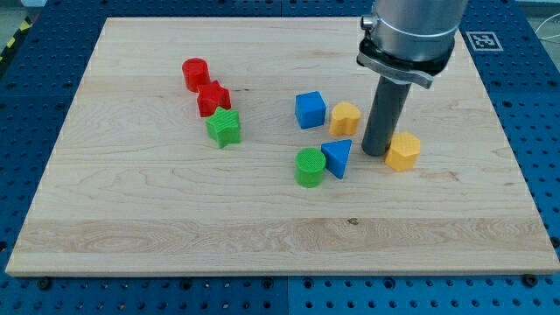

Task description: Move the blue triangle a bit up

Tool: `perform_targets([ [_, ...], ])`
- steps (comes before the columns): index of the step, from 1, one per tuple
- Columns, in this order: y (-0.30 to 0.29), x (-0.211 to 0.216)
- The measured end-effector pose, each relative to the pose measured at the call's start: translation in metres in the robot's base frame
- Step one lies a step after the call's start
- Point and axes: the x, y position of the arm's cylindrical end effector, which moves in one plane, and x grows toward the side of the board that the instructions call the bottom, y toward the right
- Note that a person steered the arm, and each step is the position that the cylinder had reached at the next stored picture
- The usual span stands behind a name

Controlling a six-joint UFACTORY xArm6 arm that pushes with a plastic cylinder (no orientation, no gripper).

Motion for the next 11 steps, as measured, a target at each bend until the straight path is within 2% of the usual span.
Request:
perform_targets([
  [3, -0.016, 0.046],
  [4, -0.027, 0.049],
  [11, -0.037, 0.009],
])
